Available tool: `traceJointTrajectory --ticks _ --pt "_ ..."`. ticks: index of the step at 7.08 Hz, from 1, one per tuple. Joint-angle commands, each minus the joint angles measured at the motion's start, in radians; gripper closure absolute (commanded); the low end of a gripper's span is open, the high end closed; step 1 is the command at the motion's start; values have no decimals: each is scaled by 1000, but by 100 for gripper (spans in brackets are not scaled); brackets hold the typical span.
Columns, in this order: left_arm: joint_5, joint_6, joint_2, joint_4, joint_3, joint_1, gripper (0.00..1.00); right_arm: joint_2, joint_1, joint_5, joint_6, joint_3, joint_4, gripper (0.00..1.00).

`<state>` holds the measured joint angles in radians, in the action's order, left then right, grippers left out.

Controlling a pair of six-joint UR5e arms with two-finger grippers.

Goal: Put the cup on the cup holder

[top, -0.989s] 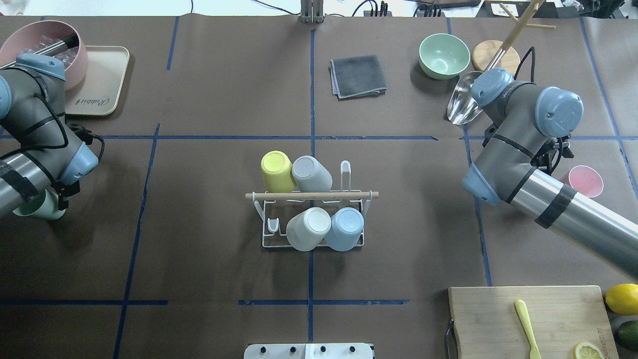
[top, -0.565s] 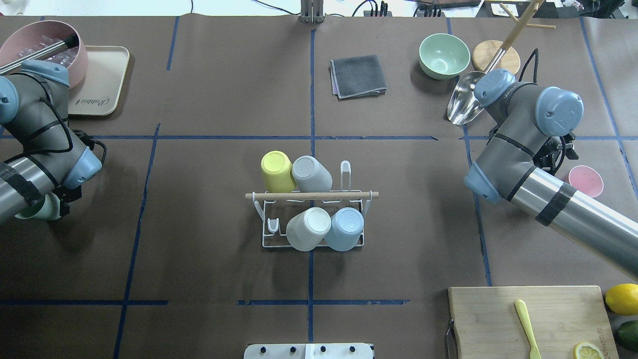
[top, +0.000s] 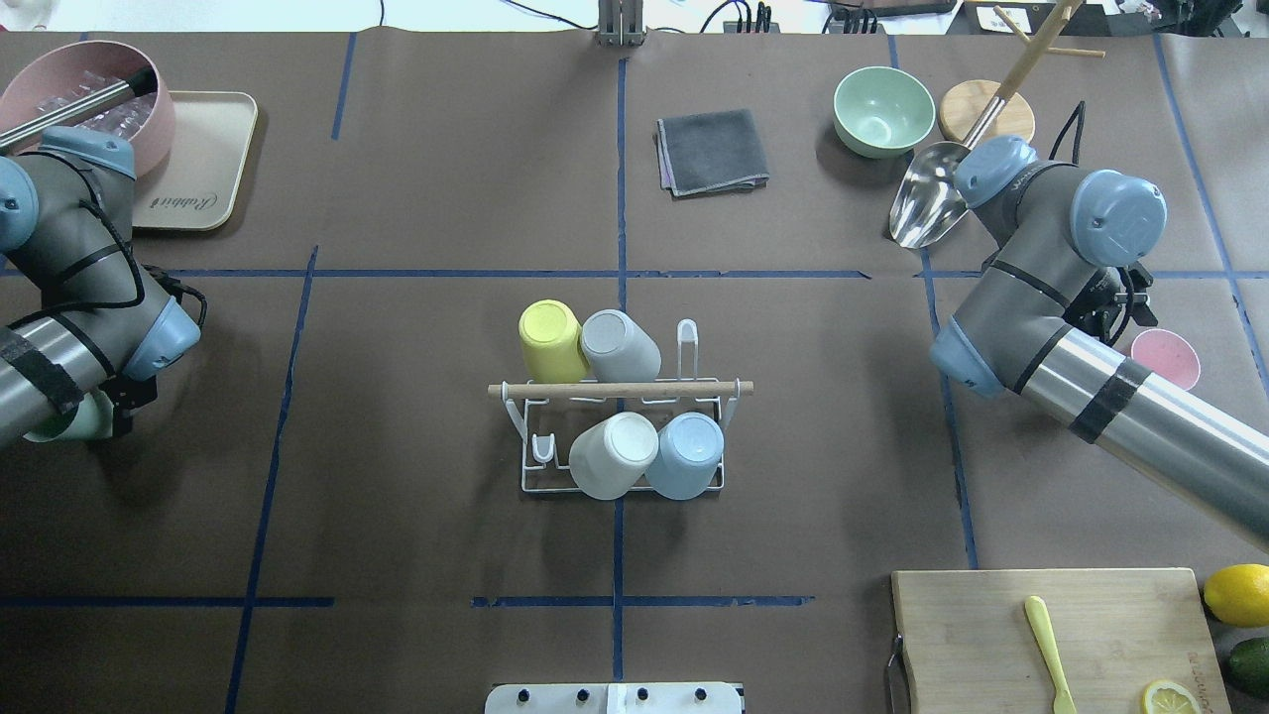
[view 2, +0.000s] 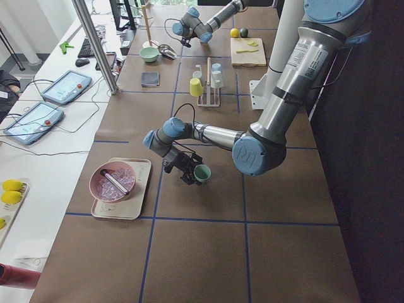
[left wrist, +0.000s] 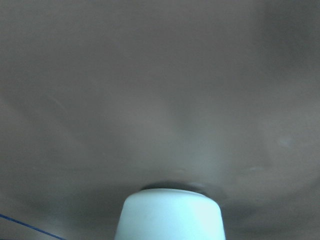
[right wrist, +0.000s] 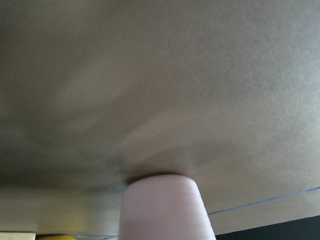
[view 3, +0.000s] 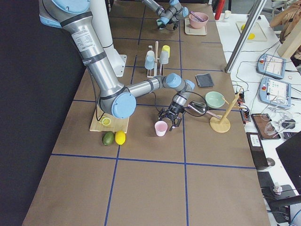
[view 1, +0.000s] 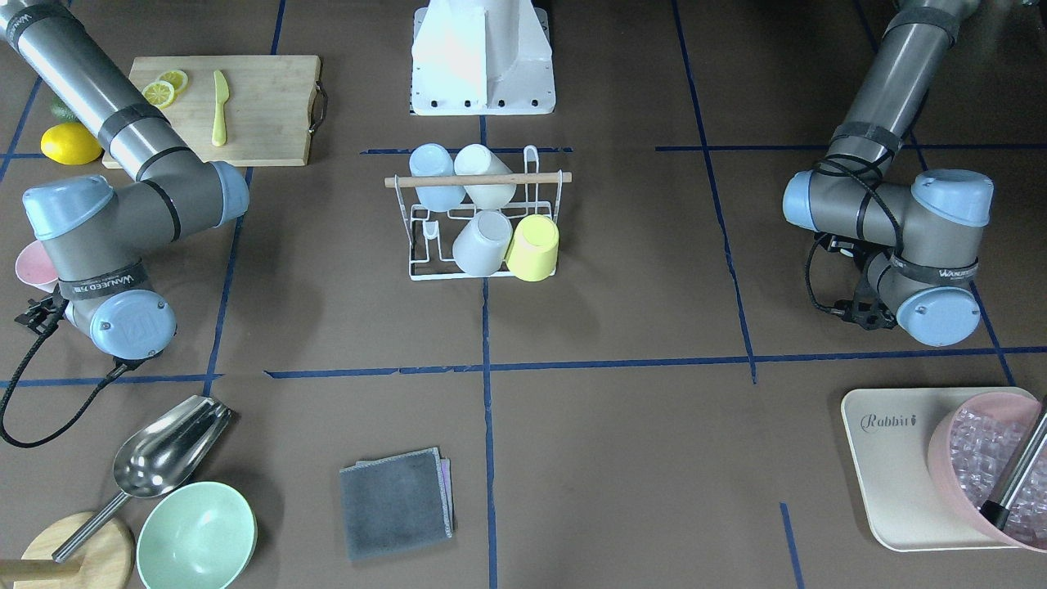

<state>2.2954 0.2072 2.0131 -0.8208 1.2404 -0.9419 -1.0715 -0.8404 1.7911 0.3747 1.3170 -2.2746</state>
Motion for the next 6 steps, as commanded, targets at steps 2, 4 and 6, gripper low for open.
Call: traceJointTrajectory --ticks 2,4,6 --pt "-1 1 -2 0 2 0 11 -5 0 19 4 -19 -5 0" --pt "1 12 -2 37 22 -1 87 -13 4 21 4 -21 -6 0" --pt "-1 23 -2 61 63 -8 96 -22 7 18 7 -38 -5 0"
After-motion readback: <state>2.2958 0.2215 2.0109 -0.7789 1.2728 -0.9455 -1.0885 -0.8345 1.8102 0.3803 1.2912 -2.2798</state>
